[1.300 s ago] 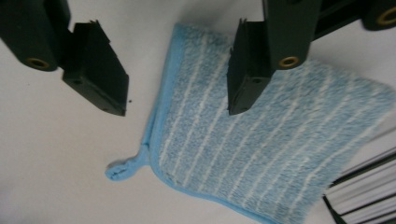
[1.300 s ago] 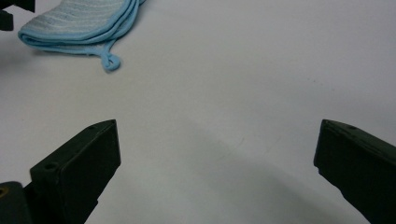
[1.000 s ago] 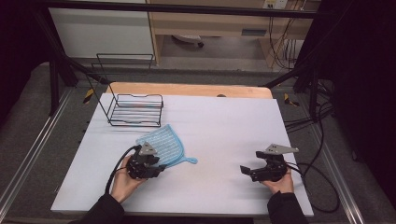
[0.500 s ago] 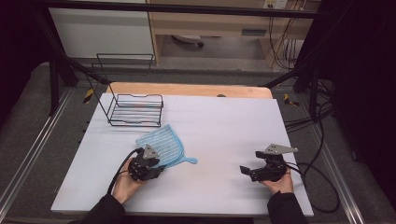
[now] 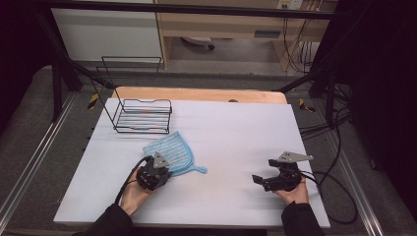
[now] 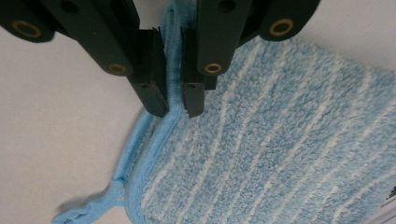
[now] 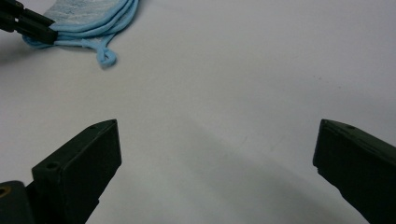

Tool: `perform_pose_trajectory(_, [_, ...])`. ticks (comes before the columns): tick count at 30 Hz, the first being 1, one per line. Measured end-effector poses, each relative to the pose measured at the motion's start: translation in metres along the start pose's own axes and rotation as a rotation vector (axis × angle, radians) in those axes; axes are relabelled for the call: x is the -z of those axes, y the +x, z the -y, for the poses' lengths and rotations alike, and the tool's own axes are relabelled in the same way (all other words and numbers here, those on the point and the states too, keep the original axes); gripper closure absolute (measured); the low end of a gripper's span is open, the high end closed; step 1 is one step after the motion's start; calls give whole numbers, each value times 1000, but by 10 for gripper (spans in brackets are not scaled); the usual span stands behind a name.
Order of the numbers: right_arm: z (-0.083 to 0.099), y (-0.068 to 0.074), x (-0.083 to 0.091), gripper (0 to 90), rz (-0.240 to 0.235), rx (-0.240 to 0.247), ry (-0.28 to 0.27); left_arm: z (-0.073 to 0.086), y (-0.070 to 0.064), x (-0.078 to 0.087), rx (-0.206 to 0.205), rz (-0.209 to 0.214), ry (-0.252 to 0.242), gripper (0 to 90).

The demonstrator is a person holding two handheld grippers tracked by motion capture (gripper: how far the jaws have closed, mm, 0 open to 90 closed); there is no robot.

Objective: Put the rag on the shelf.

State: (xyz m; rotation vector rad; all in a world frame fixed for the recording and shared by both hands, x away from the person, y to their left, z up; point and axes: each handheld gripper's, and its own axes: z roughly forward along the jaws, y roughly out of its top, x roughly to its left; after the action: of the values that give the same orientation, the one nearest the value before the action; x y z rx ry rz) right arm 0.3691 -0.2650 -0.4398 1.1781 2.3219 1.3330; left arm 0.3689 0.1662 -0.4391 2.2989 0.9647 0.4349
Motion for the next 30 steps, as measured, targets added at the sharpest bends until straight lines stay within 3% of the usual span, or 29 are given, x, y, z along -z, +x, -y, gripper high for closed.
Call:
perform_pose_trajectory(6, [0, 0, 0, 19, -2, -2, 0, 1, 7, 5, 10, 41, -9, 841])
perform_pose_trajectory(9, [0, 0, 1, 20, -4, -5, -2, 5, 9, 11, -5, 64, -10, 843])
perform_pose_trajectory(17, [-1, 1, 1, 21, -6, 4, 3, 11, 9, 17, -18, 75, 8, 843])
perform_pose_trajectory(23, [-1, 1, 1, 22, -7, 4, 2, 18, 12, 24, -1, 108, 9, 842])
perform_pose_trajectory(30, [0, 2, 1, 22, -7, 0, 4, 23, 13, 29, -25, 118, 12, 838])
